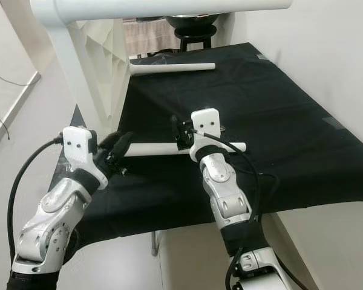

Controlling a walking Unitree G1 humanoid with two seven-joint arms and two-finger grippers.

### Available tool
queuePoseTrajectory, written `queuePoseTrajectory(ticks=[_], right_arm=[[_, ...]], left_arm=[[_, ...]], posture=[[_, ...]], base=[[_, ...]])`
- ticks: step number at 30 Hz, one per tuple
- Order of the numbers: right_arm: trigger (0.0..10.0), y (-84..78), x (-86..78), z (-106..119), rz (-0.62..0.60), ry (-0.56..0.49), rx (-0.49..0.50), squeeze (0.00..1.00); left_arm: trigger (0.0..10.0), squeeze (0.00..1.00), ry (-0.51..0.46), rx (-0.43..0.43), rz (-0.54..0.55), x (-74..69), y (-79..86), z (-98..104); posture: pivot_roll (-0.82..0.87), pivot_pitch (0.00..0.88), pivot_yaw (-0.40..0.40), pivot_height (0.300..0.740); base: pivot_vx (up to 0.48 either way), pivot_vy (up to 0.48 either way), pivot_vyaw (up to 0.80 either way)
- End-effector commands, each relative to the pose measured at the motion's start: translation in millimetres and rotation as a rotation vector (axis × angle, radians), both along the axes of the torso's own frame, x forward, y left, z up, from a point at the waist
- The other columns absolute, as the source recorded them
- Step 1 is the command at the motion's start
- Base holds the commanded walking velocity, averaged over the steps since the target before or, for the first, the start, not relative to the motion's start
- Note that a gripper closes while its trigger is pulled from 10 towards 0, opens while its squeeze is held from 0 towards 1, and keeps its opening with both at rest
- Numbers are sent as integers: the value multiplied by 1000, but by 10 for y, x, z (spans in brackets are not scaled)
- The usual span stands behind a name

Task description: Building children table

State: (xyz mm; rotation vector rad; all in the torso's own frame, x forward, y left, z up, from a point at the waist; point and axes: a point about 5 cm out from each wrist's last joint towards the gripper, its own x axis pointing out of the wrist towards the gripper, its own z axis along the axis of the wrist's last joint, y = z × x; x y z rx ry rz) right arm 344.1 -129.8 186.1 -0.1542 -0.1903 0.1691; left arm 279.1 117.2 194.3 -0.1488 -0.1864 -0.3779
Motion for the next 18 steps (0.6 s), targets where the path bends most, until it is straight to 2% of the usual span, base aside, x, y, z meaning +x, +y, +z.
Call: queuePoseTrajectory(ticks=[1,4,10,14,15,17,18], right_arm=[[10000,36,-36,-42,20,4,-16,0],[10000,53,-199,-180,50,56,8,0],[10000,58,-348,-280,58,87,33,0],[10000,-42,-428,-320,23,116,80,0],[10000,-70,-433,-344,12,134,105,0],[10000,-84,-441,-361,7,148,120,0],[10000,-93,-445,-384,0,163,134,0]], left_arm=[[0,0,-9,36,23,-36,51,-17],[0,0,6,68,63,-156,157,-95],[0,0,40,79,115,-262,243,-191],[0,0,106,59,220,-418,344,-359],[2431,0,115,54,244,-448,366,-381],[2431,0,119,52,257,-467,378,-390],[10000,0,117,65,267,-481,397,-395]], posture=[[-45,50,60,740],[-47,54,60,740],[-44,56,61,740],[-43,54,61,740],[-41,55,61,740],[-41,55,61,740],[-38,53,60,740]], base=[[0,0,0],[0,0,0],[0,0,0],[0,0,0],[0,0,0],[0,0,0],[0,0,0]])
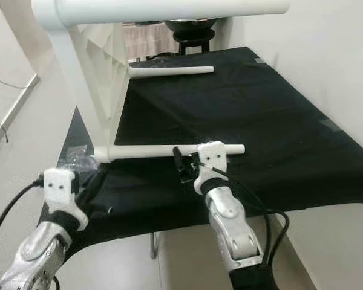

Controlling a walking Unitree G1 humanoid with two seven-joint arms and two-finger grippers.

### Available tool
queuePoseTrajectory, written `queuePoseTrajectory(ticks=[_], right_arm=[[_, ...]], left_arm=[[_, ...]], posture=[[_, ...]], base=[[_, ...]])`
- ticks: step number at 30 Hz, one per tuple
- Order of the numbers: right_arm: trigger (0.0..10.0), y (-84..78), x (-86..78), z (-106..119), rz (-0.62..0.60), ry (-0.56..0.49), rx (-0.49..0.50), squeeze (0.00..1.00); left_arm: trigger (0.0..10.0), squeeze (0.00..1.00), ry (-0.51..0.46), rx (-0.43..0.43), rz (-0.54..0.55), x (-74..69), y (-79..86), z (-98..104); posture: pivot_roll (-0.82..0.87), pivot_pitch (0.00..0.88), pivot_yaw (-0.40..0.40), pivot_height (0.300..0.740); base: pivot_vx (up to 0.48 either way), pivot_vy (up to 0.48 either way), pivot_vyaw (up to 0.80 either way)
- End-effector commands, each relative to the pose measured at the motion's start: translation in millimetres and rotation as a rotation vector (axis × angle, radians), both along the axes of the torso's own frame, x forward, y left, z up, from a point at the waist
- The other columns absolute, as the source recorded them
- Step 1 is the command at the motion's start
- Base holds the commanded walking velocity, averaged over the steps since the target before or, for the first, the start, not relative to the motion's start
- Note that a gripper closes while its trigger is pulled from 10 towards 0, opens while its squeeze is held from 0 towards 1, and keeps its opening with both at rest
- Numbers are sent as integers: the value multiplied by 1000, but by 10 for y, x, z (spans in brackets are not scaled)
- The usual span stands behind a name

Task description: Building children table

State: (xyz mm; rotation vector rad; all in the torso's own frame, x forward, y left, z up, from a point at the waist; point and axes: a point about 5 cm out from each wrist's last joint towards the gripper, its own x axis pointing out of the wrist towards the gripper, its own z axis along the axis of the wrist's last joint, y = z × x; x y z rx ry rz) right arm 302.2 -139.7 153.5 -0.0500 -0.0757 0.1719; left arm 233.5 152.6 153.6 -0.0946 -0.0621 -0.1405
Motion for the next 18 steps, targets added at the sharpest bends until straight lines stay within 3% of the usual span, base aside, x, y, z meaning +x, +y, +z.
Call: queuePoseTrajectory(ticks=[1,7,11,18], right_arm=[[10000,5,-25,-58,-4,40,40,0],[10000,41,-11,-66,8,53,55,0],[10000,85,-10,-81,28,79,47,0],[10000,90,0,-78,28,85,57,0]], left_arm=[[10000,0,-14,13,33,-25,43,12],[10000,0,-22,24,52,-24,69,6],[10000,0,-23,32,43,-5,48,-1],[10000,0,-16,34,42,2,53,-17]], posture=[[-38,53,60,740],[-33,47,61,740],[-32,45,63,740],[-36,46,72,740]], base=[[0,0,0],[0,0,0],[0,0,-800],[0,0,0]])
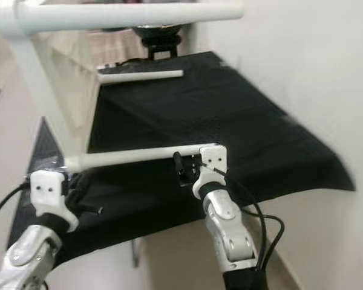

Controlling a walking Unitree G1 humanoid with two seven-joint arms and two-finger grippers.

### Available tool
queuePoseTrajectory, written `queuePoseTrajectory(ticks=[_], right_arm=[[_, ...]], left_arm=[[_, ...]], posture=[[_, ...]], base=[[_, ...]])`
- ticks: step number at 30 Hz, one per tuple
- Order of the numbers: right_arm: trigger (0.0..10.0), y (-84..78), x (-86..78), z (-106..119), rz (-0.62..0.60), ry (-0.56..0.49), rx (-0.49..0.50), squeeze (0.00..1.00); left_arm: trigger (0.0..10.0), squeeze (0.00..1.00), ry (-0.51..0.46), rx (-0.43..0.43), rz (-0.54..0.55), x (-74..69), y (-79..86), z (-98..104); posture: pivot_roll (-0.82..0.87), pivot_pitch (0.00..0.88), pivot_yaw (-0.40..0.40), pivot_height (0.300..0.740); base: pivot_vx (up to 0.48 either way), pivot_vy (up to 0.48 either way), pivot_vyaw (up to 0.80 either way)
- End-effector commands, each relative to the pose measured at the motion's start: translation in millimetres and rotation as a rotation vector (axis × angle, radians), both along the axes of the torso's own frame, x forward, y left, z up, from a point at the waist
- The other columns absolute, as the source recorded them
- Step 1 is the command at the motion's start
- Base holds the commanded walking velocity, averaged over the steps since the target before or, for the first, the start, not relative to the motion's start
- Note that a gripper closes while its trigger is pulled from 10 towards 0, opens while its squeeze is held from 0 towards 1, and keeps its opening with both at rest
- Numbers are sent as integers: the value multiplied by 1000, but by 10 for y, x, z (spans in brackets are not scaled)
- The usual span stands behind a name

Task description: Building children table

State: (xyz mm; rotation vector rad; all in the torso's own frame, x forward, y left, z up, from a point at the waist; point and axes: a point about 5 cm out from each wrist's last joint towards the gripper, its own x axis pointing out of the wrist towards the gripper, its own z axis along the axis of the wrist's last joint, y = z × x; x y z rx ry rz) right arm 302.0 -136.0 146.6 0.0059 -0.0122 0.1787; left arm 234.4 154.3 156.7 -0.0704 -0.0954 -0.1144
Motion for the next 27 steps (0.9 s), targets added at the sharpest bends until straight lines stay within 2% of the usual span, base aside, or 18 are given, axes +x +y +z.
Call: queuePoseTrajectory(ticks=[1,11,27], right_arm=[[10000,54,2,-10,21,16,8,0],[10000,65,16,-1,27,14,13,0],[10000,70,29,-11,29,17,19,0]], left_arm=[[10000,0,18,12,14,-6,37,-48],[10000,0,19,22,-3,-1,17,-57],[10000,0,19,32,-18,6,-2,-62]], posture=[[-36,46,72,740],[-38,41,74,740],[-37,36,78,740]], base=[[0,0,0],[0,0,0],[259,0,0]])
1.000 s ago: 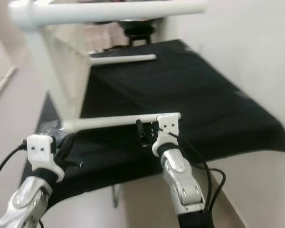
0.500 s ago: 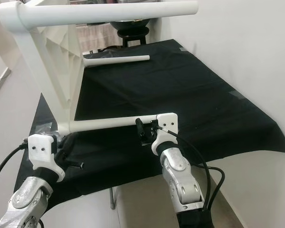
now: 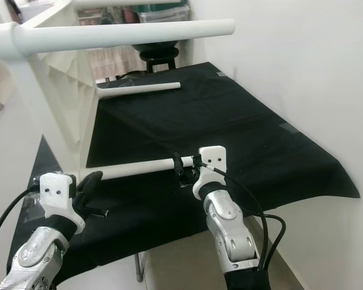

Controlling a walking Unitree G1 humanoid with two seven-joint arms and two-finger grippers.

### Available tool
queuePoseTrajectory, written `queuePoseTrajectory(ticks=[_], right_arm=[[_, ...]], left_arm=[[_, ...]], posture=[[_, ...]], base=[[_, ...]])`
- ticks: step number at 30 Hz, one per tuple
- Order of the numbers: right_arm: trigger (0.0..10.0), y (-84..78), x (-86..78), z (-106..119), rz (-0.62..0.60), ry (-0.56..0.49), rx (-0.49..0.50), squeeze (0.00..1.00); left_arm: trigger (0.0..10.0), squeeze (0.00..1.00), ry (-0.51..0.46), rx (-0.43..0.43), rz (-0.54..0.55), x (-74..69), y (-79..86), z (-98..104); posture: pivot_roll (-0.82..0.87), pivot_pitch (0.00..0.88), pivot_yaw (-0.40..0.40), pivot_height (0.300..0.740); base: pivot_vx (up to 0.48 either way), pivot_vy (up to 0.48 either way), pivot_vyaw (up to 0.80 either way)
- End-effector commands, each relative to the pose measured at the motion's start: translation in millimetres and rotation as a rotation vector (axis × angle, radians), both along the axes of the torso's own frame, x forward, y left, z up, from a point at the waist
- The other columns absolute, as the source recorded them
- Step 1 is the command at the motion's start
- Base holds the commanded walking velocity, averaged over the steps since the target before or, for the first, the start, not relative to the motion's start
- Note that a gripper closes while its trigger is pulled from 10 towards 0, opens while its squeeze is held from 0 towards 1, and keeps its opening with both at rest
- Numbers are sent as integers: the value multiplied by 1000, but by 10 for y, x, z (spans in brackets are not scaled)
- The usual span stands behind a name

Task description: Building children table

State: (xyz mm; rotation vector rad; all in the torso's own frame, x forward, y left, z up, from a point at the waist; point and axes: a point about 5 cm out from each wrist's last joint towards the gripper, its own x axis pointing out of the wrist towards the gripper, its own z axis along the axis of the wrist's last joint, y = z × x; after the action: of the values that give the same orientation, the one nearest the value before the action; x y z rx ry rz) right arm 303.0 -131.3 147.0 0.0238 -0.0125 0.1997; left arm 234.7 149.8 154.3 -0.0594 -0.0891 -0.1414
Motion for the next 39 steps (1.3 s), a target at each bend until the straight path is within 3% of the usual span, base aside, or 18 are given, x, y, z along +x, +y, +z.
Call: queuePoseTrajectory(ticks=[1,39], right_arm=[[10000,23,19,-15,8,16,2,0],[10000,27,39,0,16,11,30,0]], left_arm=[[10000,0,14,19,8,3,42,-38],[10000,0,24,59,40,11,59,-26]], posture=[[-37,36,78,740],[-30,43,78,740]], base=[[251,0,0],[20,0,0]])
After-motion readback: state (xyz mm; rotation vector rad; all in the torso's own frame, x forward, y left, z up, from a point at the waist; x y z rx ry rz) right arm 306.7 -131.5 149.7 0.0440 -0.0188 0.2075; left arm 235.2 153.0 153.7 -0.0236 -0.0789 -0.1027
